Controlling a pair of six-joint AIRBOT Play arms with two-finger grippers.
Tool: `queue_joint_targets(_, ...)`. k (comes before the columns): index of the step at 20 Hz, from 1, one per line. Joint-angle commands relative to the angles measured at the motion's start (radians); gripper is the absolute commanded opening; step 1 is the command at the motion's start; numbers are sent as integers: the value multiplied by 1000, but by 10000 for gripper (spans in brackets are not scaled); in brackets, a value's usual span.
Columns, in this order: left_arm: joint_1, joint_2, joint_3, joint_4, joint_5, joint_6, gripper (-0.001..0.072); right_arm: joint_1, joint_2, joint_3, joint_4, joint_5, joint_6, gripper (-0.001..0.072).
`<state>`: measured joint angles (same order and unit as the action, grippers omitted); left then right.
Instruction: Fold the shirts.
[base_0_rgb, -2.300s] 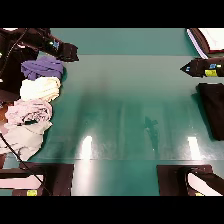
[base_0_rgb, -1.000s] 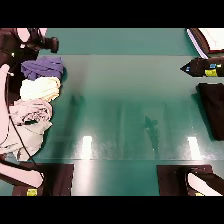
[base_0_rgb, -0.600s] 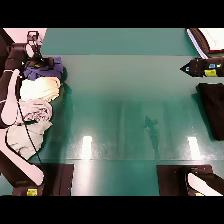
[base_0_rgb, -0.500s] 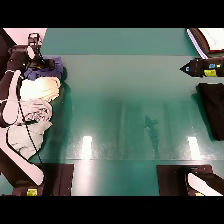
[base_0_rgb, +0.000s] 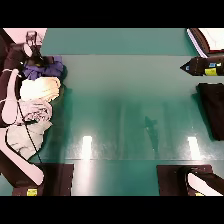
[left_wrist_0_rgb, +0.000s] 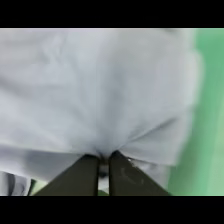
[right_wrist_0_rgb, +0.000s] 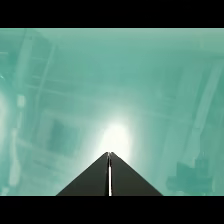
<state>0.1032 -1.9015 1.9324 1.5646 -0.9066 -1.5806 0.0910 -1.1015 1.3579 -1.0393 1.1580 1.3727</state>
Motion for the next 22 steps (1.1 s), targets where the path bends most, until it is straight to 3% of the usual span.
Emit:
queue_joint_targets(1,-42,121,88,-109,-19,149,24,0,0,80,0,-38,0,17)
queue_joint_targets(5,-146,379,140,-497,-43,470,24,0,0,256,-3,-115,-1,17)
queue_joint_targets(8,-257,553,140,-734,-167,587,25,0,0,359,-10,-123,-2,17)
queue_joint_targets(15,-447,669,69,-771,-385,593,25,0,6,439,-8,-79,-3,17)
queue_joint_targets(22,-447,584,-356,-591,-321,500,39,-8,84,323,-10,-78,-5,17)
